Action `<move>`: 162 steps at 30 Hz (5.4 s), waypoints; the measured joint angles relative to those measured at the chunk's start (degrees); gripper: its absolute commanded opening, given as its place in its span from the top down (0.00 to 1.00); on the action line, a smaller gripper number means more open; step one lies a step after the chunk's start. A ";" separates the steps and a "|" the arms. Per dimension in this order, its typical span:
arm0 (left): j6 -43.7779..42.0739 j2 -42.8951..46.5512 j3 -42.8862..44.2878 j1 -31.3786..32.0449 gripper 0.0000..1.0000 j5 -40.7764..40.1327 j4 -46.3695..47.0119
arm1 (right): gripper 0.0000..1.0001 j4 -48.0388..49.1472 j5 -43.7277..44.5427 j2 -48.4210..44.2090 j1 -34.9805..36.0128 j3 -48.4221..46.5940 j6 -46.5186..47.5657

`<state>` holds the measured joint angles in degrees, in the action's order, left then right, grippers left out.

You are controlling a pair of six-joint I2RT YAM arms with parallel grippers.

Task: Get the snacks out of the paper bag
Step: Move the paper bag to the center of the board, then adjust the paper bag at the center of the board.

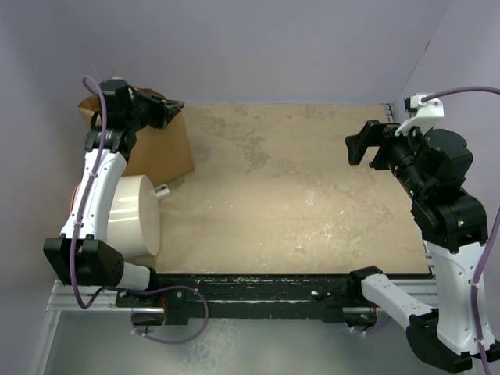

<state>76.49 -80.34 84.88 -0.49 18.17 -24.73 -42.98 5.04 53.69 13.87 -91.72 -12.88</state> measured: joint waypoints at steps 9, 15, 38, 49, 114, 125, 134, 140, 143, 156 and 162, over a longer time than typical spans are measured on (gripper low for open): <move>-0.17 -4.57 3.17 13.49 1.00 -0.94 1.92 | 0.00 -0.02 0.00 -2.14 0.00 1.11 -0.24; -0.66 -7.45 4.50 21.29 1.00 -1.03 4.20 | 0.00 -0.13 0.00 -4.13 0.00 2.19 -0.90; -8.85 8.20 -3.93 34.34 0.98 -0.11 -6.38 | 0.00 3.19 -1.20 -5.51 0.00 6.40 -8.31; -13.09 23.12 -8.57 34.40 0.90 -4.15 -24.22 | 0.01 3.96 -6.73 1.68 0.00 6.38 -11.45; -24.74 12.68 5.14 34.69 0.68 -20.46 -34.91 | 1.00 29.46 -21.05 69.35 14.93 -38.71 -23.47; -25.55 11.78 5.99 34.56 1.00 -20.55 -33.09 | 1.00 27.10 -15.67 54.93 14.16 -24.09 -20.57; -27.65 9.84 7.89 34.12 1.00 -15.89 -32.22 | 1.00 22.34 -12.33 41.62 13.99 -12.28 -19.41; -28.11 9.92 7.91 33.86 1.00 -13.03 -32.26 | 1.00 17.75 -10.36 34.47 13.99 -7.65 -18.80; -28.17 10.36 7.91 33.29 1.00 -12.35 -32.39 | 1.00 15.67 -10.05 31.50 13.97 -6.08 -18.36; -31.43 14.05 7.50 24.09 1.00 -8.57 -36.72 | 1.00 12.74 -17.92 24.83 15.04 2.12 -20.79; -35.04 13.60 11.13 23.78 1.00 -11.58 -42.40 | 1.00 16.41 -19.96 25.00 20.02 3.82 -24.37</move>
<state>41.45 -66.74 96.01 23.29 6.59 -67.13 -26.57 -14.92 78.70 33.89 -87.90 -37.26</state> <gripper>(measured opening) 0.009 0.008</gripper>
